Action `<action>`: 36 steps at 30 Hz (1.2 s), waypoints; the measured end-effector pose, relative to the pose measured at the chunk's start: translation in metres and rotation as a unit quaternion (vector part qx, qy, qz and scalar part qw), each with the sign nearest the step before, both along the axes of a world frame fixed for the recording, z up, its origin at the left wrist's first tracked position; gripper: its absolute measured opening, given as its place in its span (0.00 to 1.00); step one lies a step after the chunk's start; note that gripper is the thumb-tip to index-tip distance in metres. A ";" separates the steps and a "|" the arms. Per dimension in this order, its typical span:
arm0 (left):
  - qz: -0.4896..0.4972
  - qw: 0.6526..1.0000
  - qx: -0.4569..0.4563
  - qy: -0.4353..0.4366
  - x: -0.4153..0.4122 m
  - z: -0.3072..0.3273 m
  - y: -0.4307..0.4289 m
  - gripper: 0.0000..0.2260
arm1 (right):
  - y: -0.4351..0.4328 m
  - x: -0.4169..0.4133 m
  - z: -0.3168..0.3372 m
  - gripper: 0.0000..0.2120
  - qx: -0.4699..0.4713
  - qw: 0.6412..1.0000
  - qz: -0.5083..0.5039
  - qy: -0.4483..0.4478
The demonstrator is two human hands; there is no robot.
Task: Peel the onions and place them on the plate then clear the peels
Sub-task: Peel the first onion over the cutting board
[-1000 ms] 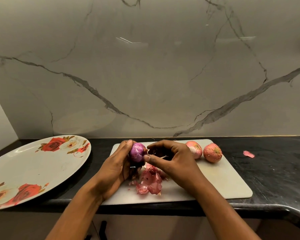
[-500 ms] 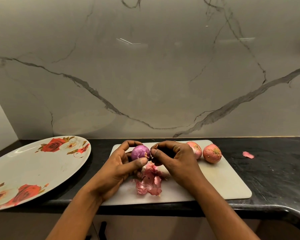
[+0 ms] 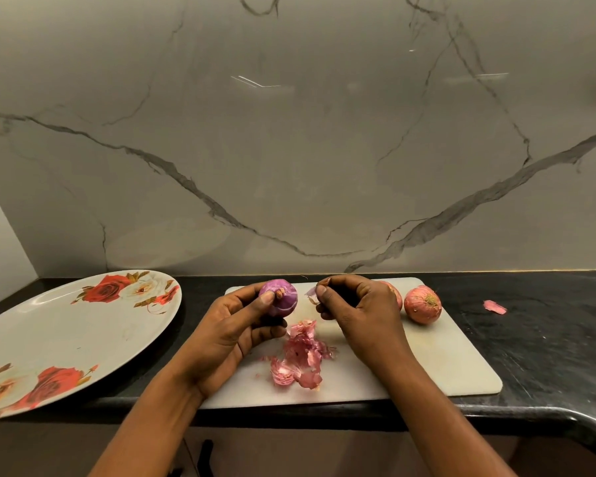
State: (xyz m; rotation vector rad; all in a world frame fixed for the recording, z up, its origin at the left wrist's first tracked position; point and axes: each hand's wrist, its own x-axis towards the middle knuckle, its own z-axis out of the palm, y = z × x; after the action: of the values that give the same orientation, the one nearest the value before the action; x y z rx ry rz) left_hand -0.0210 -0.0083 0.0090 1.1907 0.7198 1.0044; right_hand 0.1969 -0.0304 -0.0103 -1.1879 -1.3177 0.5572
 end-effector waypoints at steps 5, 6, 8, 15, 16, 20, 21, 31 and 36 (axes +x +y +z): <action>0.020 1.000 0.009 -0.003 0.002 0.000 0.002 0.19 | -0.004 -0.003 0.000 0.08 -0.010 0.998 0.041 -0.040; 0.026 1.000 0.008 -0.002 0.003 0.000 0.002 0.18 | -0.004 -0.003 0.000 0.10 -0.016 0.998 0.045 -0.043; 0.037 0.999 0.005 0.001 0.002 0.000 0.002 0.17 | -0.005 -0.004 0.000 0.12 -0.028 0.998 0.050 -0.040; 0.037 0.998 0.028 0.037 0.004 0.000 -0.002 0.15 | -0.004 -0.005 -0.002 0.05 -0.024 0.998 0.033 -0.058; 0.034 0.998 0.035 0.043 0.005 0.000 -0.003 0.15 | -0.003 -0.005 -0.002 0.06 -0.018 0.998 0.036 -0.055; 0.016 0.997 0.050 0.055 0.006 0.000 -0.004 0.16 | -0.005 -0.006 0.000 0.18 -0.027 0.997 0.073 -0.027; 0.010 0.997 0.054 0.056 0.006 -0.001 -0.004 0.16 | -0.005 -0.007 0.000 0.20 -0.035 0.996 0.084 -0.019; 0.002 0.994 0.074 0.077 0.006 -0.003 -0.003 0.18 | -0.007 -0.006 0.004 0.10 -0.016 0.991 0.128 -0.021; 0.002 0.997 0.053 0.052 0.006 -0.004 0.000 0.18 | -0.007 -0.007 0.004 0.12 -0.006 0.994 0.104 -0.036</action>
State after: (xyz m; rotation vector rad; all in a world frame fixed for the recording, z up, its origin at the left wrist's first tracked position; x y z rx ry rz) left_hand -0.0153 -0.0087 0.0054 1.3422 0.7582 1.0005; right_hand 0.1899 -0.0374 -0.0065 -1.0961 -1.5114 0.6778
